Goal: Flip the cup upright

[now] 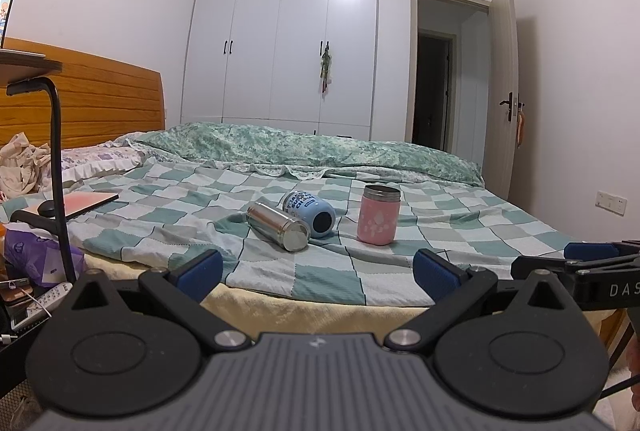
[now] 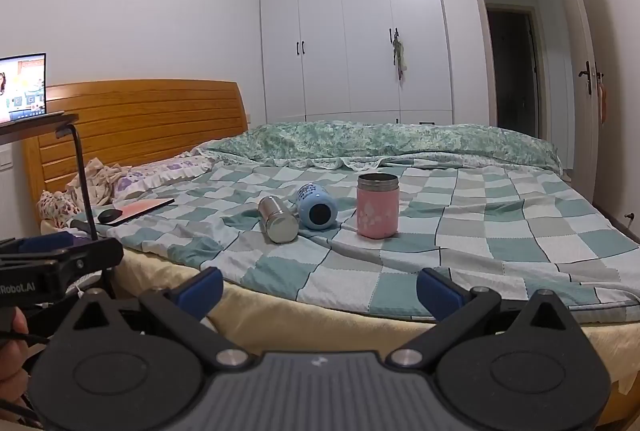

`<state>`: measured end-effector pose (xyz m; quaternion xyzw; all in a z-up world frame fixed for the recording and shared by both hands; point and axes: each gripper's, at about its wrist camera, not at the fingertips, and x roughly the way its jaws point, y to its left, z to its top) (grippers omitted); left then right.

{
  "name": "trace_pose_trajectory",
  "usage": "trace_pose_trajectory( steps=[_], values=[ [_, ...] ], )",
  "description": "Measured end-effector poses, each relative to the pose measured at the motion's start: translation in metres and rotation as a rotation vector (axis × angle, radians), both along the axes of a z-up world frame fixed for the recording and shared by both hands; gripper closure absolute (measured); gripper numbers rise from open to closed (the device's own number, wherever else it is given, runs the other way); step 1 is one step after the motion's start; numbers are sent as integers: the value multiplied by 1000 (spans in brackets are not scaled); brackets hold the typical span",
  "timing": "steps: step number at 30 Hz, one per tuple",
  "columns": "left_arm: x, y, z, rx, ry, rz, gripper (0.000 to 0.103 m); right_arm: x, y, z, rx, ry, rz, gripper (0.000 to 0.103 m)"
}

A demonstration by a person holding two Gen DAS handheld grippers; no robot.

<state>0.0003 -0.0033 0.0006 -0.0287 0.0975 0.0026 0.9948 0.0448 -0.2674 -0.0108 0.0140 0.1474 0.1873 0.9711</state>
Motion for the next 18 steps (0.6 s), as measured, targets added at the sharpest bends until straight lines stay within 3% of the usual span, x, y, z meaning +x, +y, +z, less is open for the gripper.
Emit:
trace_pose_trajectory(
  steps=[18],
  values=[
    [0,-1,0,0,1,-2,0,0,1,0,3,2,-1,0]
  ],
)
